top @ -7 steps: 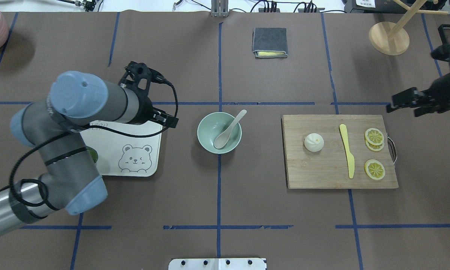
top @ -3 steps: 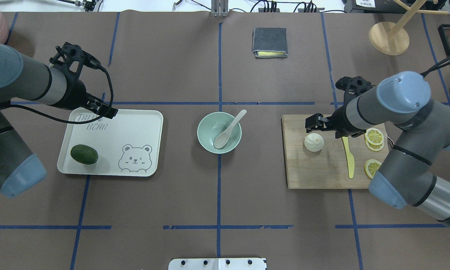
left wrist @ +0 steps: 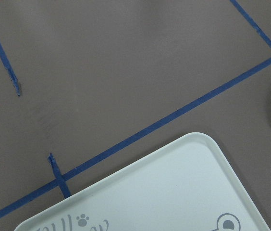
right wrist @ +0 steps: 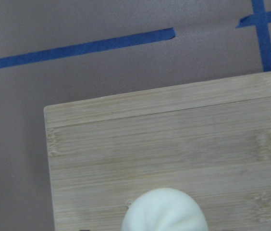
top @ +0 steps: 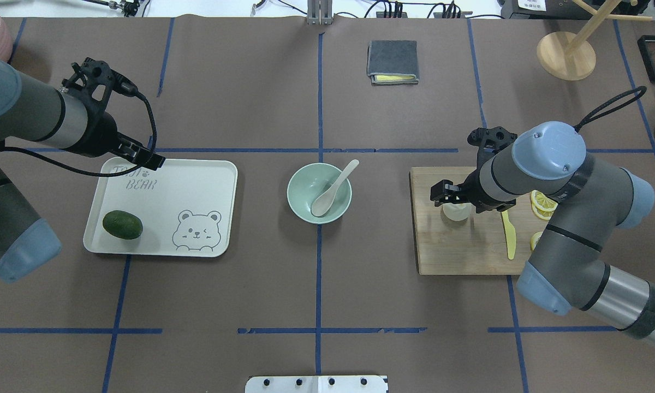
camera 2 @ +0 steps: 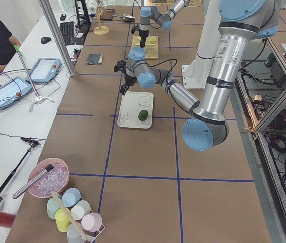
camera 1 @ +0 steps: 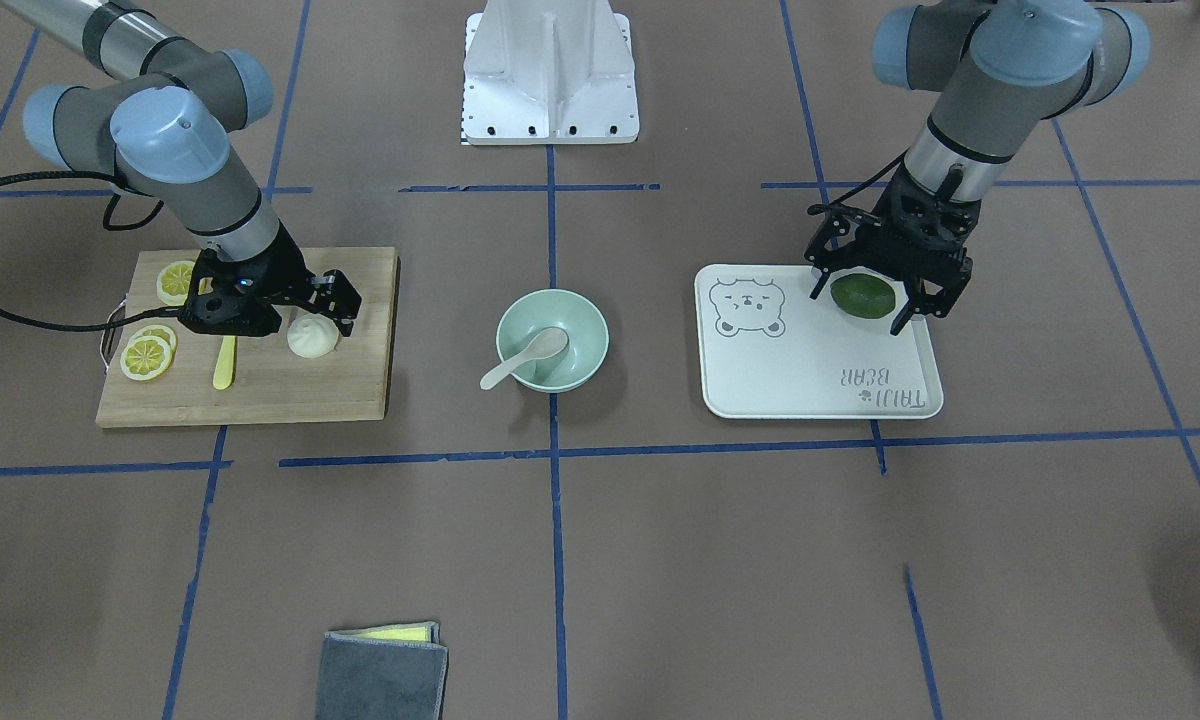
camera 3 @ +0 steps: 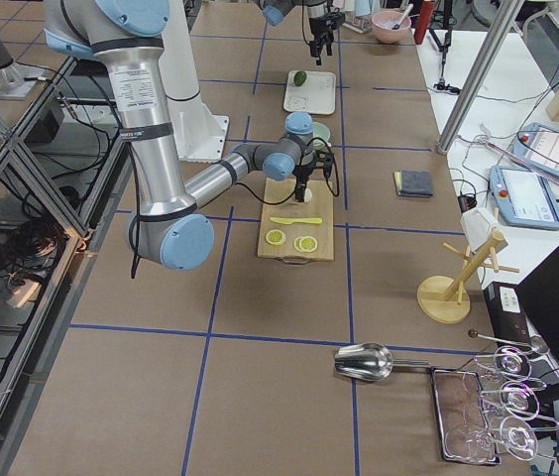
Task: Put spoon and bun in bowl
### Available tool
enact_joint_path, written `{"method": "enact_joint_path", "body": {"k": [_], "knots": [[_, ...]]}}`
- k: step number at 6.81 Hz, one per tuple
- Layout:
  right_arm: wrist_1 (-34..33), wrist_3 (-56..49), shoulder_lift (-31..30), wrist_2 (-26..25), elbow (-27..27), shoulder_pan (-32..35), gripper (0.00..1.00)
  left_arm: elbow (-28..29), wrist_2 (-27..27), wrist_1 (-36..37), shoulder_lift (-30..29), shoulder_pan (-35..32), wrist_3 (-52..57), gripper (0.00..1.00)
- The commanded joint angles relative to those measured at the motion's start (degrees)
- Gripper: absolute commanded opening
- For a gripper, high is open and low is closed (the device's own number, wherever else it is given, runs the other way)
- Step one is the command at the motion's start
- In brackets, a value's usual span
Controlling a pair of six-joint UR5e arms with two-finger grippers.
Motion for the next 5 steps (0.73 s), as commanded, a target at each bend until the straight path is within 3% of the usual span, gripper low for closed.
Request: {"method": "enact_joint_path", "body": {"k": [1, 2, 5], "knots": [[-0.1, 0.0, -0.3, 0.2, 0.2, 0.0, 0.21, 0.1, 0.0, 0.0, -0.1, 0.1, 0.0, 0.98], [-0.1, 0.0, -0.4, 0.2, 0.4, 0.1, 0.00, 0.1, 0.2, 0.0, -0.1, 0.1, -0.1, 0.98], [-0.1, 5.0, 1.0, 2.4, 2.6, -0.1, 0.00, 0.1, 0.1, 0.0, -0.2, 0.2, -0.1, 0.99]]}}
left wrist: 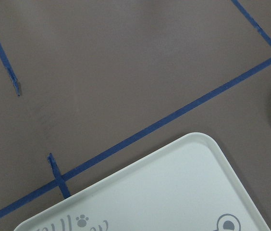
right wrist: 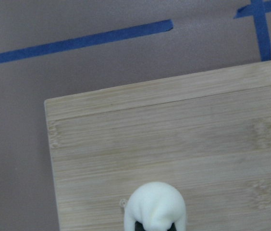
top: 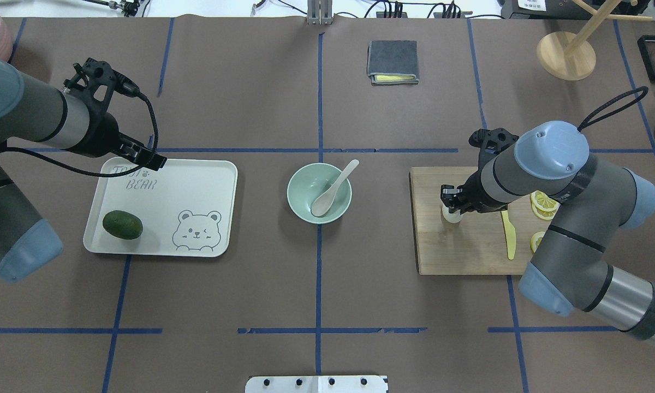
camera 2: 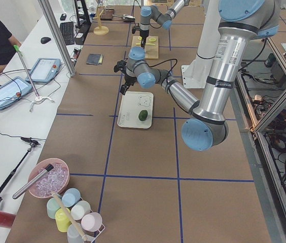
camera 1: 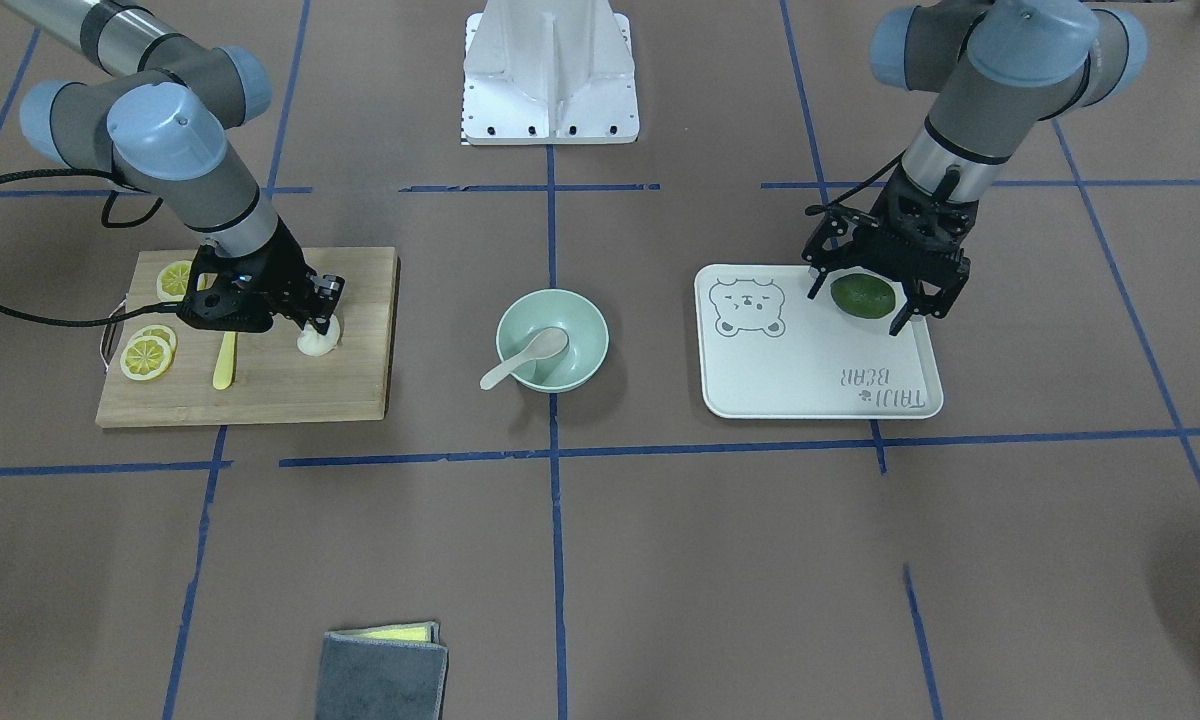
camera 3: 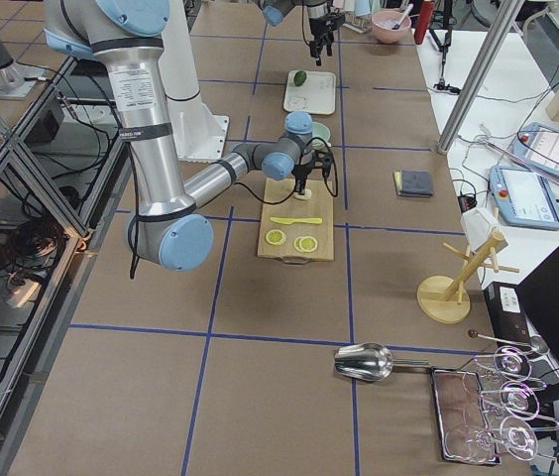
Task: Put spoon and bun in bowl
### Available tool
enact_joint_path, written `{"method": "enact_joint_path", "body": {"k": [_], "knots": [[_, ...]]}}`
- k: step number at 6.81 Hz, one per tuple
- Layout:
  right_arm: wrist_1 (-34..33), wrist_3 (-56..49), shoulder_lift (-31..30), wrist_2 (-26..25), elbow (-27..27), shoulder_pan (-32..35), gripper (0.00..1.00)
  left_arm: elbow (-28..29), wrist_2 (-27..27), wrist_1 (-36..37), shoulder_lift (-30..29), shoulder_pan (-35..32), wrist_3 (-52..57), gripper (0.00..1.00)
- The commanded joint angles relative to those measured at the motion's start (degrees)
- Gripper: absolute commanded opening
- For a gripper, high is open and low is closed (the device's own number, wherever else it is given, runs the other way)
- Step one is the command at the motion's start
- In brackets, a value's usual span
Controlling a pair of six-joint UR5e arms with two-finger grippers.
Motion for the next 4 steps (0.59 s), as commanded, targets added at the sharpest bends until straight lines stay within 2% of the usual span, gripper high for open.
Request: {"method": "enact_joint_path", "body": {"k": [1, 2, 4], "knots": [[-0.1, 9.5, 6.0, 0.8, 1.0, -0.4, 0.00, 0.0, -0.1, 0.0, 0.0, 0.0, 0.0, 0.99], [-2.3, 14.0, 12.7, 0.3, -1.7, -1.4, 0.00, 0.0, -0.1, 0.0, 0.0, -0.1, 0.0, 0.99], [-2.4, 22.3, 24.8, -0.5, -11.2, -3.3, 0.00, 0.1, -0.1, 0.0, 0.0, 0.0, -0.1, 0.99]]}}
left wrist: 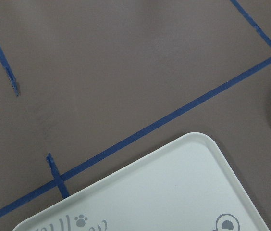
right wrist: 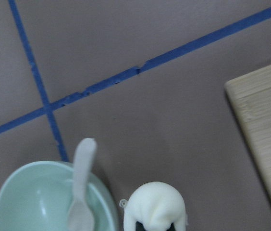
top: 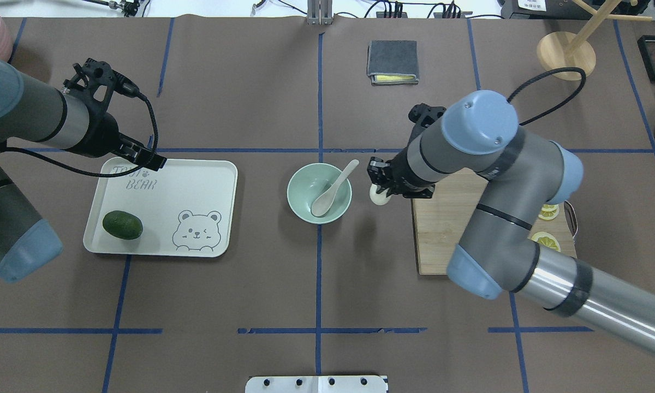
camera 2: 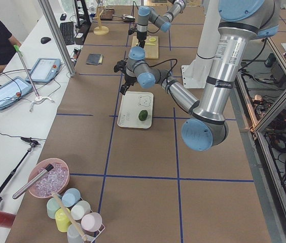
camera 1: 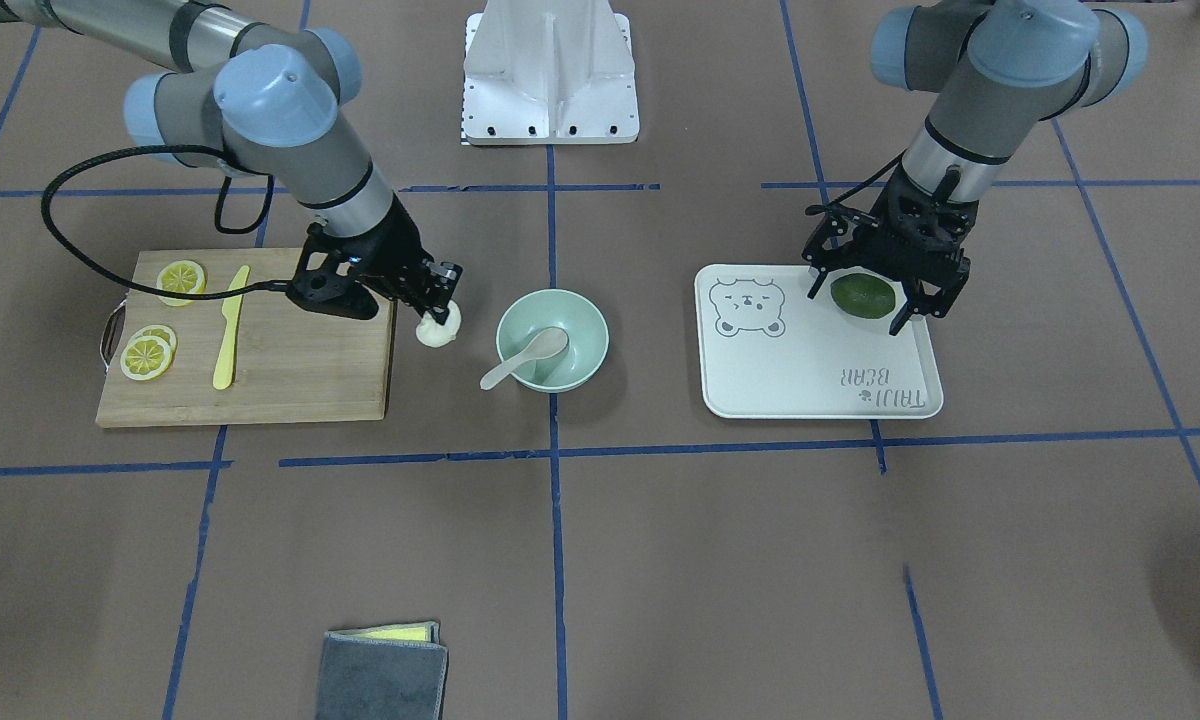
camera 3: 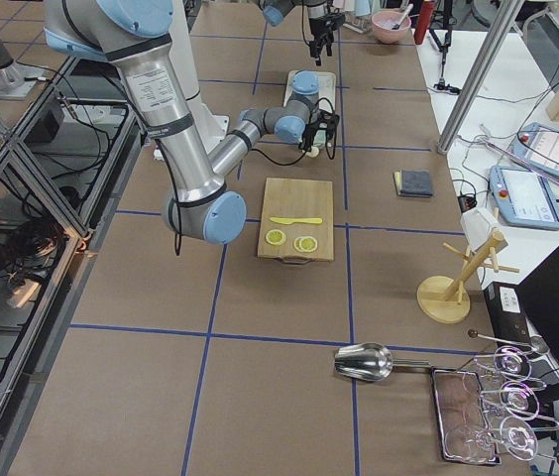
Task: Put spoon and bun in bowl
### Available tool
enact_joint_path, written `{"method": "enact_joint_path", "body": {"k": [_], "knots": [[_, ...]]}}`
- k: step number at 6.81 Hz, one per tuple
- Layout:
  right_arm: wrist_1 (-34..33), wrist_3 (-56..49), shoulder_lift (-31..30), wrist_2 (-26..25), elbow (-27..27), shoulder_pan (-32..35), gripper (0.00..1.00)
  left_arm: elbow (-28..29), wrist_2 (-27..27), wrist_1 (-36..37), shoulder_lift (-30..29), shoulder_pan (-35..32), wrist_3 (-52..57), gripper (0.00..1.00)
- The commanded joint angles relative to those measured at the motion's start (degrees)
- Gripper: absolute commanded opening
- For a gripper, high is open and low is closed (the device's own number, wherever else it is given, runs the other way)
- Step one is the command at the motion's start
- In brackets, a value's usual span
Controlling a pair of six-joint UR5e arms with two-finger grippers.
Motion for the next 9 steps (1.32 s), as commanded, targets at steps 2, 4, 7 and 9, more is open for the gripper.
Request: {"method": "enact_joint_path", "body": {"k": [2, 4, 7, 9], "knots": [[-0.1, 5.6, 11.5, -1.7, -9.8, -1.2, 0.00, 0.2, 0.0, 0.0, 0.1, 0.1, -0.1, 0.99], [-0.1, 5.5, 11.7, -3.1, -10.1, -2.3, 0.45, 0.3, 0.0, 0.0, 0.0, 0.1, -0.2, 0.99], [-0.2, 5.3, 10.3, -4.6, -8.1, -3.4, 1.00, 0.7, 0.2, 0.0, 0.0, 0.1, -0.1, 0.99], [-0.3, 2.3, -0.2, 2.8, 2.1, 2.0, 1.00, 0.7, 0.3, -0.1, 1.1, -0.2, 1.0, 0.99]]}}
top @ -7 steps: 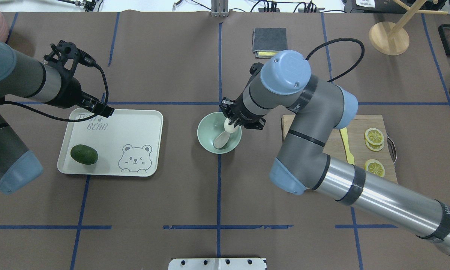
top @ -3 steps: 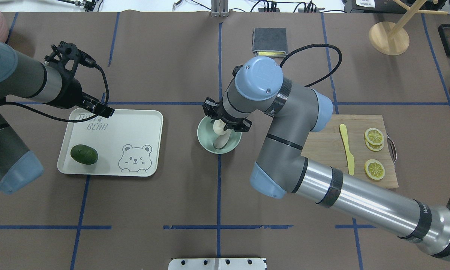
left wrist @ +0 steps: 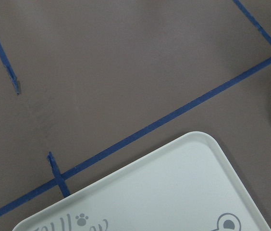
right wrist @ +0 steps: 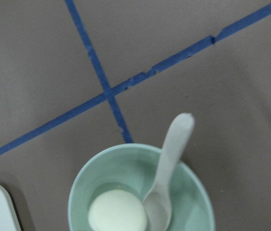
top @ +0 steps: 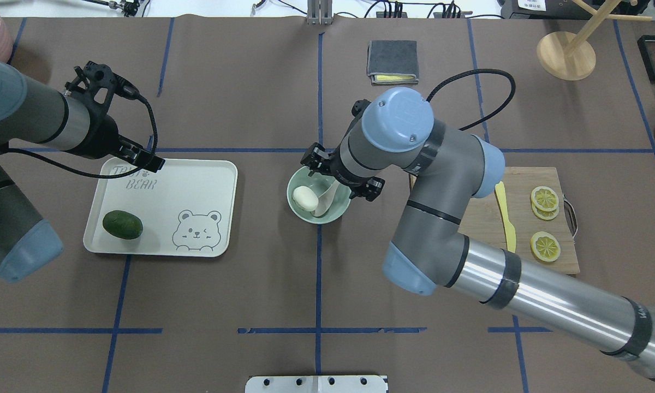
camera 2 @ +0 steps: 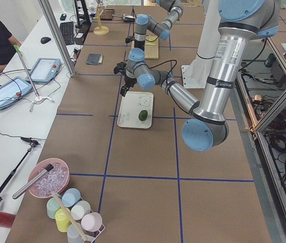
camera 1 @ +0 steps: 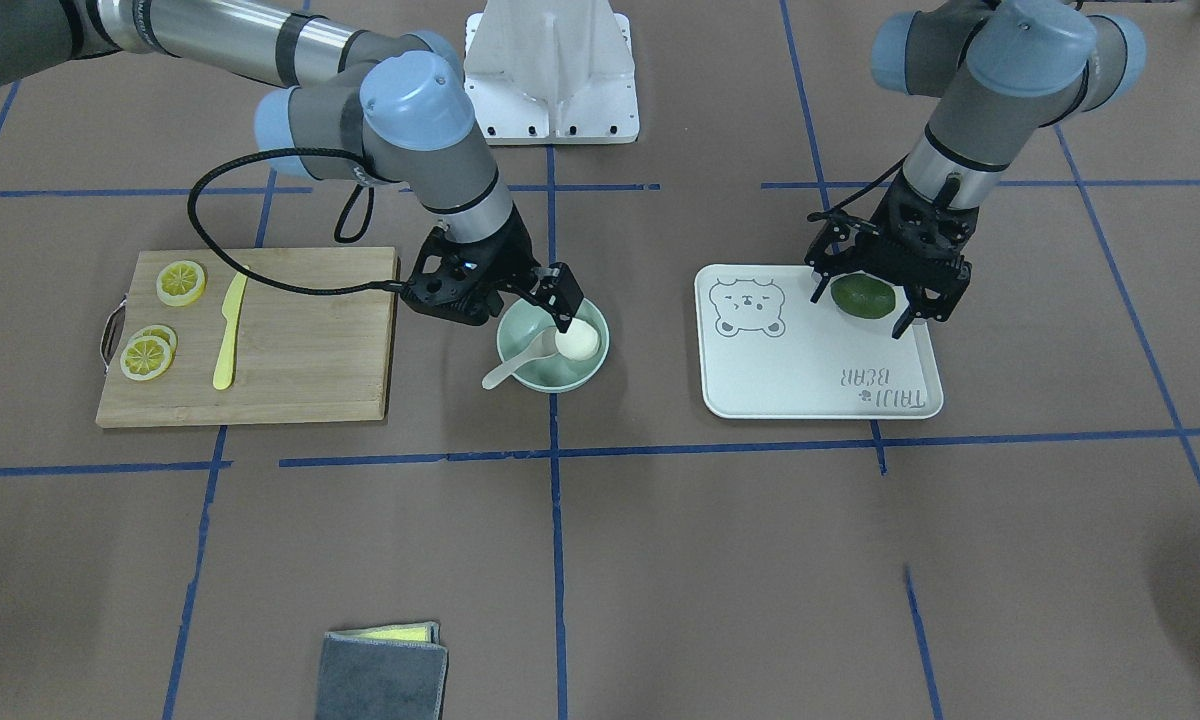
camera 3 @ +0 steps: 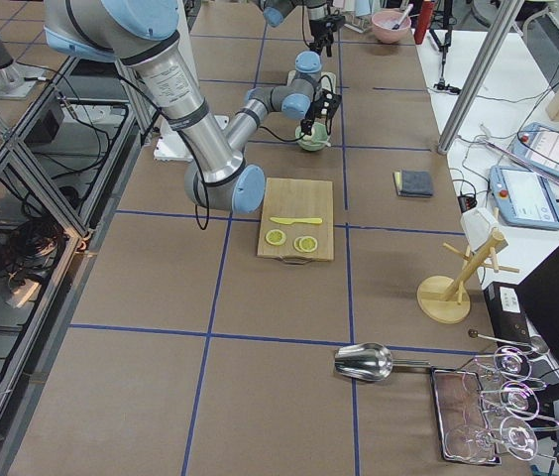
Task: Put spoon and bun in bowl
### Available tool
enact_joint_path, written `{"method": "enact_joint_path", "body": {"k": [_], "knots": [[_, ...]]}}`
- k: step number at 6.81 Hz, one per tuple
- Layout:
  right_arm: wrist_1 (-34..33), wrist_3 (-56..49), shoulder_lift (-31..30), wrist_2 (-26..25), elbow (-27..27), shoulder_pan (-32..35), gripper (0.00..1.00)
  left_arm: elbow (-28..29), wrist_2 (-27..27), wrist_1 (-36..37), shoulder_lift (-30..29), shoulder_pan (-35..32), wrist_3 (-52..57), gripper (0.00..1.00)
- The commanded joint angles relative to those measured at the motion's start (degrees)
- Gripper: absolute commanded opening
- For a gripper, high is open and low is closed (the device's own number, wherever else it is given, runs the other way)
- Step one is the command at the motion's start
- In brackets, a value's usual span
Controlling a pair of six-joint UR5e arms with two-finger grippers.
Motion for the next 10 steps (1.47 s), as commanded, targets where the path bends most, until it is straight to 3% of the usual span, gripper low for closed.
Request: {"method": "enact_joint_path", "body": {"k": [1, 2, 4, 5, 6, 7, 8, 10], "knots": [[0.0, -7.8, -13.7, 9.3, 10.5, 8.7, 1.00, 0.1, 0.0, 0.0, 1.4, -0.4, 0.5, 0.99], [0.1, -21.5, -22.7, 13.0, 13.3, 14.1, 1.00, -0.6, -0.5, -0.1, 4.1, -0.7, 4.7, 0.99], [-0.3, -48.2, -34.6, 18.9, 13.0, 27.0, 1.00, -0.9, -0.9, -0.2, 7.4, -6.3, 11.5, 0.99], [-0.7, -60.9, -39.3, 19.4, 12.6, 32.9, 1.00, -0.6, -6.4, -0.3, 9.7, -11.4, 17.4, 0.99], [-1.3, -71.4, -41.9, 20.0, 10.5, 38.2, 1.00, 0.0, -14.9, 0.2, 12.2, -21.4, 27.7, 0.99], [-3.3, -79.4, -42.7, 22.2, 8.1, 43.8, 1.00, -0.1, -19.6, 0.2, 15.8, -27.7, 35.0, 0.99], [-4.7, -88.4, -42.6, 25.0, 4.6, 48.9, 1.00, 0.4, -19.8, 0.4, 17.9, -33.9, 39.9, 0.99], [-7.5, -98.1, -42.8, 25.3, 2.9, 54.9, 1.00, 2.4, -19.8, 6.0, 19.9, -35.4, 40.2, 0.99]]}}
